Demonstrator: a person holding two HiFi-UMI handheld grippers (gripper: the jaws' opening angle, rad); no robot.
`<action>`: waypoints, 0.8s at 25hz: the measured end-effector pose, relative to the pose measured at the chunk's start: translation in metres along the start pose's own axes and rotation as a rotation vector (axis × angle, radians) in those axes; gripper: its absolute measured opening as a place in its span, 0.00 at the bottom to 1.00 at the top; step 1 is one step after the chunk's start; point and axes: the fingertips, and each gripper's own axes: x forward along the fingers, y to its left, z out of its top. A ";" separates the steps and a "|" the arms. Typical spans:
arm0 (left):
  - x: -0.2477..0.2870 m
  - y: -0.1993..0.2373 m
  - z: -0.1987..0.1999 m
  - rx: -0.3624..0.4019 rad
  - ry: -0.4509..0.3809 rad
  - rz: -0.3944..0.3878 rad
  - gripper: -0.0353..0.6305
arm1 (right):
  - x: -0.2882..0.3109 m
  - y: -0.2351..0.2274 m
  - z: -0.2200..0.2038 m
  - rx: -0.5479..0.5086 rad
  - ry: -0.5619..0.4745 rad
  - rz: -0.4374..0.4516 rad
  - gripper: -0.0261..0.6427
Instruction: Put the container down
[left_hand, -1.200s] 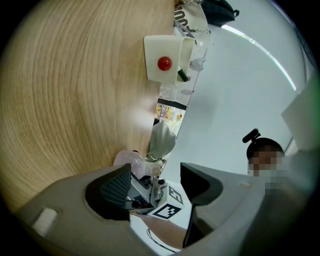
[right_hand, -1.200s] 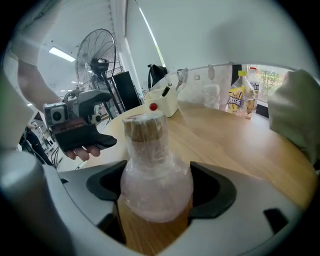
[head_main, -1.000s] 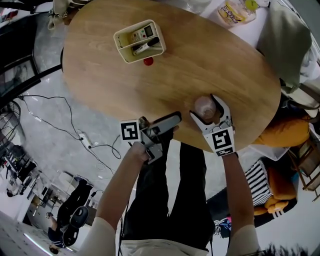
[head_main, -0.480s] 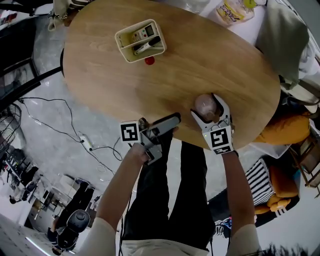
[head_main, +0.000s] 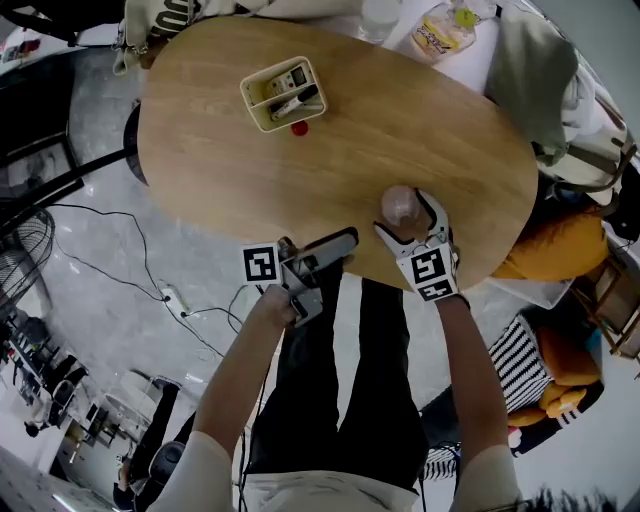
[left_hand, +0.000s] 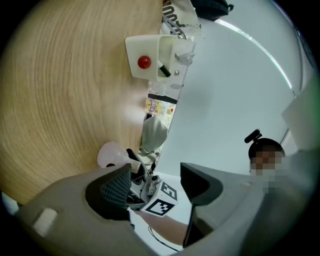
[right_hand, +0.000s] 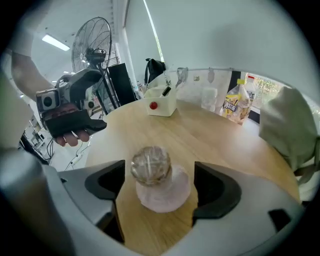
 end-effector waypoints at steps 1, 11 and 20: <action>-0.001 -0.007 -0.003 0.004 0.008 0.000 0.50 | -0.008 0.002 0.005 0.003 -0.001 -0.008 0.67; -0.006 -0.130 -0.043 0.173 0.160 0.035 0.50 | -0.144 0.029 0.082 0.216 -0.073 -0.096 0.61; -0.007 -0.276 -0.079 0.577 0.364 0.070 0.44 | -0.294 0.032 0.187 0.329 -0.262 -0.286 0.37</action>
